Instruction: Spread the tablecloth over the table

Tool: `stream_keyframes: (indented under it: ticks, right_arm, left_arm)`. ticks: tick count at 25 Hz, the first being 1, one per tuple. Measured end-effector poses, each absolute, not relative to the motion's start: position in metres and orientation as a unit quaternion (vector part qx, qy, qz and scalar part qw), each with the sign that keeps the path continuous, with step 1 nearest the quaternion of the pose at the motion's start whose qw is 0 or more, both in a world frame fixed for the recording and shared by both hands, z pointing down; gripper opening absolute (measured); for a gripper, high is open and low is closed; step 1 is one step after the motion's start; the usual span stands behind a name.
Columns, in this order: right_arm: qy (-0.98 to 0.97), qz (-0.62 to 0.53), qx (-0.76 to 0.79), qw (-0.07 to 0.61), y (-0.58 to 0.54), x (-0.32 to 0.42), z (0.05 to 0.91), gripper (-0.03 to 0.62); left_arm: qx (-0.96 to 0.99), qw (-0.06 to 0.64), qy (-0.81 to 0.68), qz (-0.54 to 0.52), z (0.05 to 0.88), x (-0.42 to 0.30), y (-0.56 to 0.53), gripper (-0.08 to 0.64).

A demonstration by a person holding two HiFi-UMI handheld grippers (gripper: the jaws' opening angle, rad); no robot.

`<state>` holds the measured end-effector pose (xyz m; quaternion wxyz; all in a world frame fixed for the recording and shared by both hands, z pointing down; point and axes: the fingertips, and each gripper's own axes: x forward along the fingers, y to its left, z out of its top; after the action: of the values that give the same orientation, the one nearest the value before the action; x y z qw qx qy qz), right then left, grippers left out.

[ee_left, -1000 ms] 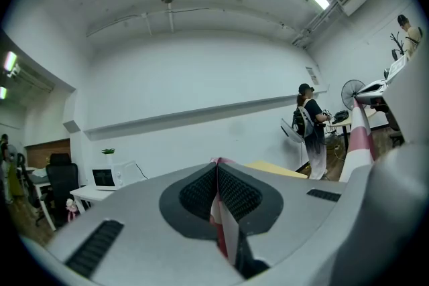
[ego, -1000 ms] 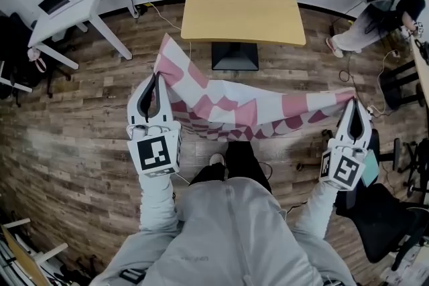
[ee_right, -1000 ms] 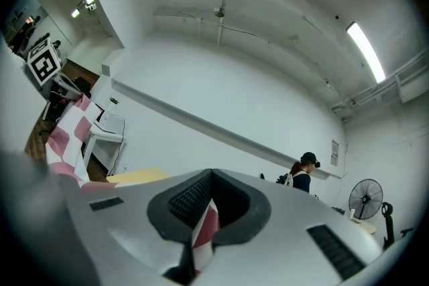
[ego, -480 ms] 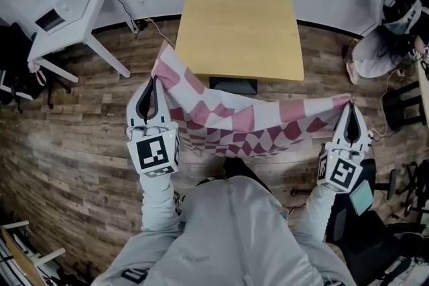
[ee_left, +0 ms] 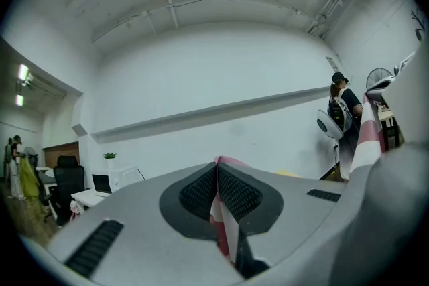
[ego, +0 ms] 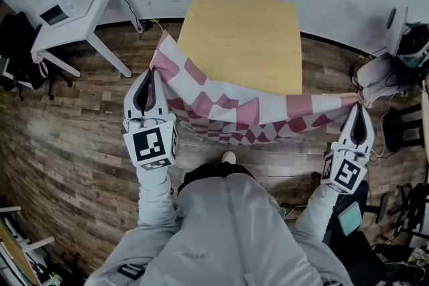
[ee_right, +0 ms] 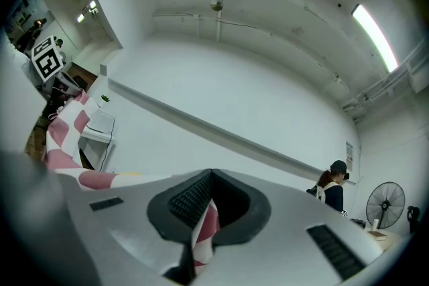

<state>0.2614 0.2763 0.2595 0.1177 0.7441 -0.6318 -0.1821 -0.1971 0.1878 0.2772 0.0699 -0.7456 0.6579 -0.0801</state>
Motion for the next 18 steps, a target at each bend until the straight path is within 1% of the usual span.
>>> stream_keyframes:
  ticks: [10, 18]
  right_arm:
    - [-0.633, -0.199, 0.739, 0.119, 0.242, 0.269, 0.248, 0.02]
    - [-0.627, -0.185, 0.743, 0.144, 0.179, 0.268, 0.266, 0.02]
  left_arm:
    - [-0.74, 0.072, 0.665, -0.069, 0.273, -0.197, 0.166, 0.023]
    - [-0.736, 0.049, 0.671, -0.076, 0.295, -0.208, 0.096, 0.024]
